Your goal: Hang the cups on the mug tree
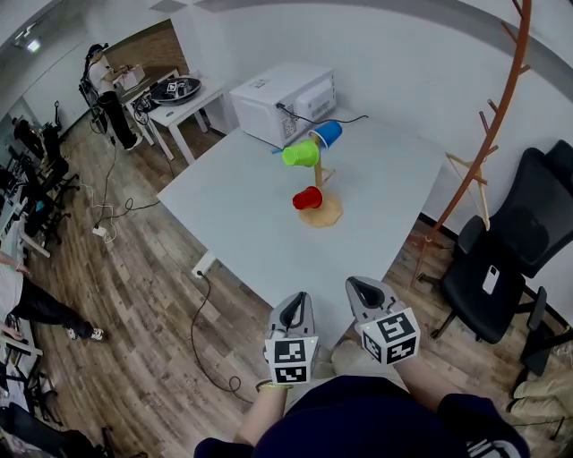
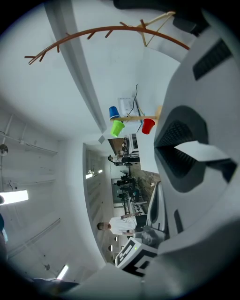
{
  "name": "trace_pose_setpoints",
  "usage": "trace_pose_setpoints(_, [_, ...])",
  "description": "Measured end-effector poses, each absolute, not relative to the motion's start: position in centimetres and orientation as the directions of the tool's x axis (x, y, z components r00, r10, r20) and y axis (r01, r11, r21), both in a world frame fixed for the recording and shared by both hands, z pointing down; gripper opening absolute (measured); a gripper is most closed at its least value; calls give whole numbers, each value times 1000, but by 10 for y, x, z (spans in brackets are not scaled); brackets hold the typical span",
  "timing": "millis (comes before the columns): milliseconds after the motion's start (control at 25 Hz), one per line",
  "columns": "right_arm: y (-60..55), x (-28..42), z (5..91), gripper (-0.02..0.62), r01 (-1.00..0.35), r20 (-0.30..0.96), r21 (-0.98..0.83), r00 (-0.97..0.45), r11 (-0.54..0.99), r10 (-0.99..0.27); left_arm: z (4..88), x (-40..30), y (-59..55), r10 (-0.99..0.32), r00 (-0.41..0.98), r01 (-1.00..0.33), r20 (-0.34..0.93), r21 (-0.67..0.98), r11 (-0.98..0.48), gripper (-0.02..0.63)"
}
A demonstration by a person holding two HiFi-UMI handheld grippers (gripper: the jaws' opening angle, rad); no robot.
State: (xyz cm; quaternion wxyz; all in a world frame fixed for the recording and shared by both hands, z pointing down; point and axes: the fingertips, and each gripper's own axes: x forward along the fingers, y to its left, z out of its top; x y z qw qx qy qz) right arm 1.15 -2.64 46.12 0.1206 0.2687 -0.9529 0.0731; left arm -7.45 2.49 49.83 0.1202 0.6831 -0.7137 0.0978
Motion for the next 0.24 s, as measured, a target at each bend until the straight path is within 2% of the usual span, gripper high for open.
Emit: trace_pose_setpoints(240, [-24,1,459,28,-506,262,-85,-843,858,-471,499,-81,24,-950,-39,-999,309,11,44,25])
